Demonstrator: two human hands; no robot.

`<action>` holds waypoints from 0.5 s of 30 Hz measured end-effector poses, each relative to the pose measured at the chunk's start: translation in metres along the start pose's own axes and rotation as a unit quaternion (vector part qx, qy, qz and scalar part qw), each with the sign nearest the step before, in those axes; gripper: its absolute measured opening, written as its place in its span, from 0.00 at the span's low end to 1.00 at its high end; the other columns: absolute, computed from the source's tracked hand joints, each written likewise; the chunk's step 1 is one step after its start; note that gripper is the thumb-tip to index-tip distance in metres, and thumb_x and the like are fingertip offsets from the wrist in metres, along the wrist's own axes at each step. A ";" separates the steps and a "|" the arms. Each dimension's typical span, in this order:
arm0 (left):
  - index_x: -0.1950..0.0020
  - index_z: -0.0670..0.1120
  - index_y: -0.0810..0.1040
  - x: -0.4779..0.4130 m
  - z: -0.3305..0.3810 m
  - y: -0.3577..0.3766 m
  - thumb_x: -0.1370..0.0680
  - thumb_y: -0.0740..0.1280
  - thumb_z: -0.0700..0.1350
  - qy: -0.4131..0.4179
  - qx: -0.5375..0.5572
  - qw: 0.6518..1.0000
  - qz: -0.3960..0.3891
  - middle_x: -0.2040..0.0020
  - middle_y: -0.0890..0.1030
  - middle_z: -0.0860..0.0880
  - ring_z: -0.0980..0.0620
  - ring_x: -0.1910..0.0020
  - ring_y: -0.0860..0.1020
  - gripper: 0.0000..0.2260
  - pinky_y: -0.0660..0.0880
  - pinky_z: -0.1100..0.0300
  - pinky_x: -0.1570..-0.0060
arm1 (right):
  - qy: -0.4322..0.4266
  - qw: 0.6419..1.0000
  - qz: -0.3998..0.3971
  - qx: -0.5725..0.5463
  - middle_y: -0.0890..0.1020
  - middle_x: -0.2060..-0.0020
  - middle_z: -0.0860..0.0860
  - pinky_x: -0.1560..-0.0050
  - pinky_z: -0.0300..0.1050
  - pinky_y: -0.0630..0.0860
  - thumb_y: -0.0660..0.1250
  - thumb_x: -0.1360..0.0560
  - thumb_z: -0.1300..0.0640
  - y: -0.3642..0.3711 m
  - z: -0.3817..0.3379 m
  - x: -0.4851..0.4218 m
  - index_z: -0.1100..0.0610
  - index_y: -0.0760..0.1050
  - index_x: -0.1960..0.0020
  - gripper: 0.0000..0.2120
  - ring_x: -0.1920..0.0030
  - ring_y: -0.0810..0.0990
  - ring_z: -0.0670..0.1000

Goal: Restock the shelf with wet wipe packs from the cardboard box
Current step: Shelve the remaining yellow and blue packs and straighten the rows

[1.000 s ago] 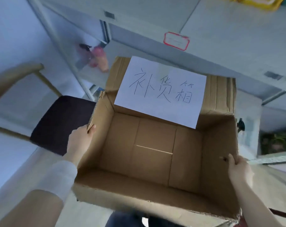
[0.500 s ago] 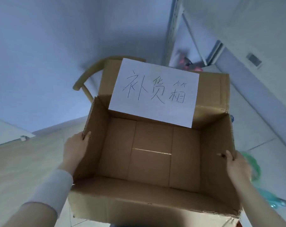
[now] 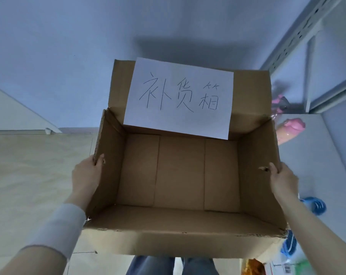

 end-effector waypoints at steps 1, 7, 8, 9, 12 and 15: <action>0.52 0.38 0.80 -0.003 0.002 0.002 0.19 0.58 0.48 -0.012 0.003 1.000 0.003 0.53 0.80 0.31 0.33 0.49 0.77 0.16 0.70 0.49 0.52 | -0.009 1.000 -0.005 0.004 0.78 0.48 0.69 0.50 0.55 0.69 0.55 0.19 0.57 0.003 -0.007 -0.012 0.69 0.72 0.48 0.16 0.46 0.75 0.69; 0.51 0.36 0.79 -0.032 0.003 0.043 0.19 0.58 0.49 -0.070 -0.005 0.997 0.020 0.53 0.79 0.29 0.31 0.49 0.76 0.18 0.70 0.48 0.53 | -0.043 0.998 -0.042 0.027 0.77 0.45 0.69 0.47 0.55 0.70 0.55 0.19 0.56 0.046 -0.036 -0.086 0.70 0.71 0.43 0.17 0.43 0.73 0.69; 0.51 0.35 0.78 -0.037 0.001 0.053 0.19 0.58 0.49 -0.080 -0.007 0.997 0.018 0.53 0.79 0.29 0.31 0.49 0.76 0.18 0.70 0.48 0.53 | -0.045 0.997 -0.045 0.032 0.77 0.45 0.69 0.47 0.55 0.70 0.55 0.19 0.56 0.055 -0.037 -0.095 0.69 0.71 0.43 0.17 0.43 0.73 0.69; 0.51 0.35 0.78 -0.042 -0.001 0.062 0.19 0.58 0.49 -0.089 -0.010 0.996 0.016 0.52 0.79 0.29 0.31 0.49 0.76 0.18 0.70 0.48 0.53 | -0.050 0.997 -0.047 0.036 0.77 0.46 0.70 0.47 0.55 0.70 0.55 0.19 0.56 0.063 -0.037 -0.103 0.70 0.72 0.44 0.17 0.43 0.74 0.69; 0.51 0.34 0.78 -0.052 -0.006 0.082 0.19 0.58 0.50 -0.106 -0.019 0.994 0.006 0.51 0.79 0.29 0.31 0.48 0.76 0.19 0.70 0.48 0.53 | -0.054 0.996 -0.058 0.050 0.77 0.47 0.70 0.49 0.53 0.70 0.55 0.19 0.57 0.083 -0.039 -0.119 0.70 0.72 0.44 0.17 0.44 0.75 0.68; 0.52 0.35 0.77 -0.062 -0.012 0.093 0.19 0.58 0.51 -0.112 -0.027 0.993 0.002 0.52 0.79 0.29 0.31 0.49 0.76 0.19 0.70 0.48 0.53 | -0.045 0.995 -0.069 0.059 0.78 0.47 0.69 0.50 0.53 0.70 0.55 0.19 0.56 0.097 -0.036 -0.126 0.69 0.72 0.45 0.17 0.44 0.75 0.68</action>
Point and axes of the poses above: each hand's wrist, its own x-axis away from the middle knuckle, its own y-axis out of the palm, z = x × y, the point moved 2 cm from there along -x, towards the middle knuckle
